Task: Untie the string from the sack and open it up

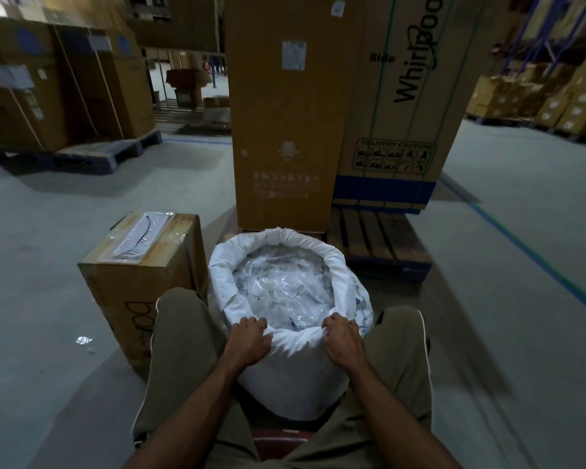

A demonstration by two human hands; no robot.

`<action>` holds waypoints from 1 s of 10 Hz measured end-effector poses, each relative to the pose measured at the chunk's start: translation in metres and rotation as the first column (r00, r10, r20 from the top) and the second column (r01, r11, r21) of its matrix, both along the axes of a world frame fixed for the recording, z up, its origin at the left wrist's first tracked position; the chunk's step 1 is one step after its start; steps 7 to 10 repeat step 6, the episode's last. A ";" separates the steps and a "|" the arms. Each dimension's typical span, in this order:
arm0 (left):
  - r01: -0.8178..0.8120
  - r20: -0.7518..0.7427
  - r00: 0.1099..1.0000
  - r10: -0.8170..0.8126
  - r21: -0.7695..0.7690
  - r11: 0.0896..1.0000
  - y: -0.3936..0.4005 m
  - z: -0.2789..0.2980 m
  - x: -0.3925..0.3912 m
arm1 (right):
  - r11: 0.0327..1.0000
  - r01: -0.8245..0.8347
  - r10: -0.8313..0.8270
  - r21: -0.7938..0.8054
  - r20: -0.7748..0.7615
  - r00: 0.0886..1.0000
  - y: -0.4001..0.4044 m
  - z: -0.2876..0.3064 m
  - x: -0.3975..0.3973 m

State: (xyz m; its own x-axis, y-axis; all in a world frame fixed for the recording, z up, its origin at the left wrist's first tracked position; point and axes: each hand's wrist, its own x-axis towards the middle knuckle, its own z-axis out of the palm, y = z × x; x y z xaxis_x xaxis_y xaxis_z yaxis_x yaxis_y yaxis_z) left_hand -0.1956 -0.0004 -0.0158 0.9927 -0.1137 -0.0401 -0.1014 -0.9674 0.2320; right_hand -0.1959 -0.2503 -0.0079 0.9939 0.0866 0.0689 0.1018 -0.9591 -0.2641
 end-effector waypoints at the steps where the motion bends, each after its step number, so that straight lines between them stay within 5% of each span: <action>1: -0.037 -0.043 0.999 0.033 -0.096 0.995 -0.001 0.007 0.016 | 0.999 0.029 -0.029 -0.020 -0.004 1.000 0.004 0.004 0.015; 4: -0.039 -0.097 0.995 0.013 -0.273 0.961 -0.003 0.034 0.112 | 0.999 0.011 -0.012 0.039 0.015 1.000 0.019 0.029 0.091; 6: 0.030 0.024 0.999 -0.024 -0.310 0.950 -0.007 0.007 0.173 | 0.996 -0.045 0.039 0.083 0.073 0.997 0.020 0.006 0.145; 10: 0.030 0.024 0.999 -0.024 -0.310 0.950 -0.007 0.007 0.173 | 0.996 -0.045 0.039 0.083 0.073 0.997 0.020 0.006 0.145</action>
